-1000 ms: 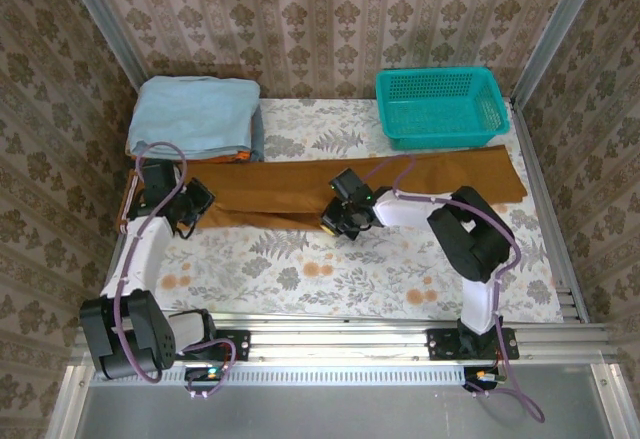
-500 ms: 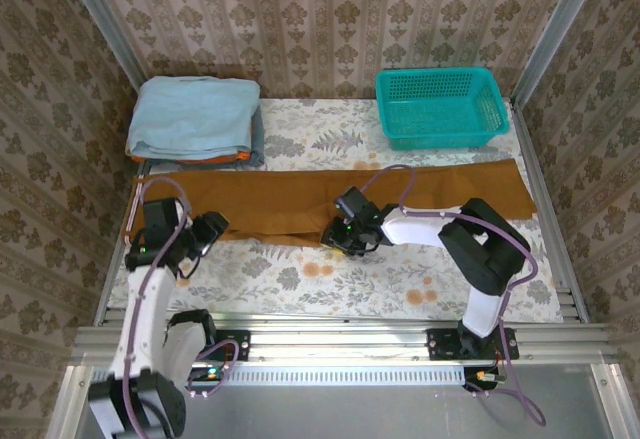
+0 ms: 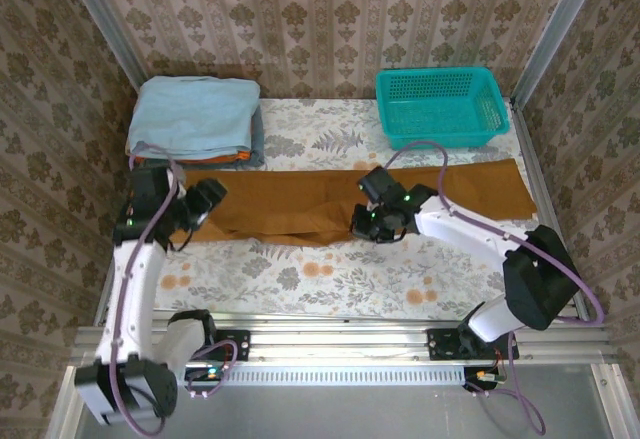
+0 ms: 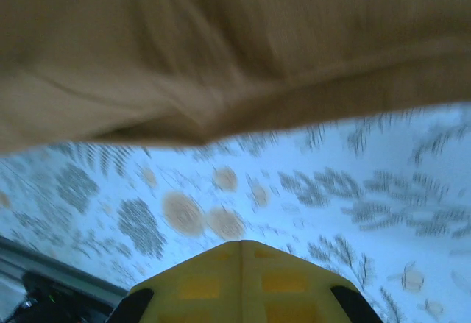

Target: Fold and stack the trousers

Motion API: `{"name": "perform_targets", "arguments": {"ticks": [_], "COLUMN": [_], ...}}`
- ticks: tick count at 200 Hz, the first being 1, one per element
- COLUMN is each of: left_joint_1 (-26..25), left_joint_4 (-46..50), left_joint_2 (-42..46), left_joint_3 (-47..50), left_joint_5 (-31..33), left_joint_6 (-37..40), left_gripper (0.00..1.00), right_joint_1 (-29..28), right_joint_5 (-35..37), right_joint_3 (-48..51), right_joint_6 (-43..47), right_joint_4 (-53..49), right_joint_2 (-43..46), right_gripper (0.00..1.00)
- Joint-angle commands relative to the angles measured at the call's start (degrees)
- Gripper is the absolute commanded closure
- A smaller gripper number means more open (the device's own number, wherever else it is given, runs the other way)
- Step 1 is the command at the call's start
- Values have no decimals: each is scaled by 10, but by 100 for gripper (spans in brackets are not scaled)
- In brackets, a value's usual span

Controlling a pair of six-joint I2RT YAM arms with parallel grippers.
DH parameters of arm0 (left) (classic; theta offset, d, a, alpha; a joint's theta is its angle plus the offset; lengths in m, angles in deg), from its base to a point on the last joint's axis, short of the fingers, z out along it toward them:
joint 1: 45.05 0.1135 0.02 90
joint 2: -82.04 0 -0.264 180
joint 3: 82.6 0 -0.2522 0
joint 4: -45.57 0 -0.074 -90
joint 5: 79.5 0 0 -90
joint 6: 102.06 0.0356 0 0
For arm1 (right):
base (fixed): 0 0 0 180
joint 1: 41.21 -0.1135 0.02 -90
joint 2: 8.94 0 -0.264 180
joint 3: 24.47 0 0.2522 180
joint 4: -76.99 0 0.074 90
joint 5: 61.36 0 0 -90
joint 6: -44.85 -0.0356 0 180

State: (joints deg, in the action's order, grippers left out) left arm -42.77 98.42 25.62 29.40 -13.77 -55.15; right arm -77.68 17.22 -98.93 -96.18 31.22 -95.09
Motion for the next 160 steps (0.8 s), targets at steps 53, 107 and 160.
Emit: {"name": "perform_targets", "arguments": {"ticks": [53,107,160], "left_joint_1": [-29,4,42], "left_joint_4": [-216,-305,-308], "left_joint_2": [-258,-214,-163], "left_joint_3": [-16,204,282], "left_joint_5": [74,98,125], "left_joint_6": [54,1,10], "left_gripper": [41,41,33], "right_joint_1": [122,183,243], "right_joint_5": [53,25,-16], "right_joint_3": [-154,-4,51], "right_joint_6": [86,97,116], "right_joint_4": [-41,-11,-6], "right_joint_2": [-220,-197,-161], "right_gripper": [100,100,92]}}
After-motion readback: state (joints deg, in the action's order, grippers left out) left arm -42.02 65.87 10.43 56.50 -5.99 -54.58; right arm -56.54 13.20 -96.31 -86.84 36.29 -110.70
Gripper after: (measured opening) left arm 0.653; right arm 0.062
